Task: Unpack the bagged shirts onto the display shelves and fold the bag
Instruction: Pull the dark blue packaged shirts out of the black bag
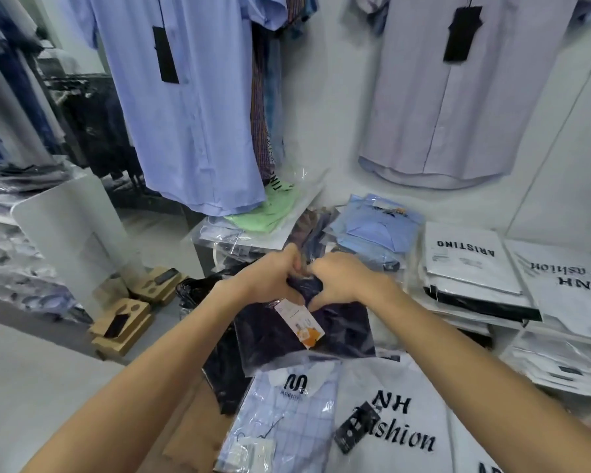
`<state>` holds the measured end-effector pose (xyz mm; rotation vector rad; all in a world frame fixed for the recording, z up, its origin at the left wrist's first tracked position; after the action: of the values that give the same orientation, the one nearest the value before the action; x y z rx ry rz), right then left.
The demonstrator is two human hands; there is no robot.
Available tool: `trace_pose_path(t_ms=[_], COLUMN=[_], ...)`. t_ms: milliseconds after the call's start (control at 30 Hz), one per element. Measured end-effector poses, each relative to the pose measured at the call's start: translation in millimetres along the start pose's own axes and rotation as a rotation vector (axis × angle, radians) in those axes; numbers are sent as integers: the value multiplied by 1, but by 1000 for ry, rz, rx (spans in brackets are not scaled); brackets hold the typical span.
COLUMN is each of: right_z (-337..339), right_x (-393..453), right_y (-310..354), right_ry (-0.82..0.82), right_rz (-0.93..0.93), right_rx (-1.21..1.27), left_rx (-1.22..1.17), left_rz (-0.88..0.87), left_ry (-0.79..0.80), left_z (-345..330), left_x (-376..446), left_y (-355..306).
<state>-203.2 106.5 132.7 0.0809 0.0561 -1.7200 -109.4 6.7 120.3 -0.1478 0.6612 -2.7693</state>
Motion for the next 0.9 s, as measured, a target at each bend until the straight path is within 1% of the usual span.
trace_pose_path(t_ms=[67, 100, 167, 267, 333, 433, 500, 533, 600, 633, 700, 767, 833, 900], right_z=[-14, -19, -24, -29, -34, -41, -46, -49, -55, -61, -64, -60, -55, -56], right_x=[4, 5, 3, -2, -5, -11, -11, -9, -4, 0, 0, -2, -4, -5], right_y=[-4, -8, -18, -33, -39, -36, -25, -19, -13, -14, -13, -14, -17, -22], right_ry=[82, 104, 95, 120, 176, 207, 163, 130, 53, 12, -56, -147, -213, -237], right_rz=[-8, -2, -5, -27, -52, -50, -38, -44, -88, -112, -130, -156, -190, -205], right_rx=[85, 145, 243, 323, 342, 355, 460, 541, 675, 741, 848, 988, 1126, 1219], left_rx=[-18, 17, 142, 167, 59, -272, -480, -539, -572, -555, -442, -383, -489, -706], left_rz=[44, 63, 97, 183, 166, 98, 53, 30, 7, 9, 45, 122, 222, 279], left_ry=[27, 71, 147, 111, 91, -4, -68, -79, -117, -165, -282, -314, -338, -430], left_z=[3, 5, 7, 4, 1, 5, 11, 13, 17, 20, 26, 27, 19, 6], left_x=[-4, -9, -20, -35, -40, -42, -37, -33, -26, -24, -24, -29, -38, -48], left_y=[7, 12, 28, 62, 73, 61, 46, 40, 34, 34, 43, 60, 86, 105])
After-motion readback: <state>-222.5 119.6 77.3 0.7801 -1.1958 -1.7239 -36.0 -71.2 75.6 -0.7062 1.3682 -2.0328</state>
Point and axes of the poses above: each hand's wrist, its own x-axis towards the middle knuckle, its own z-axis out of the back of the hand, y = z × x, the point moved 5 cm from there along x, towards the middle knuckle, and after that the axes turned 1 degree about -z, right-handed, at the moved point
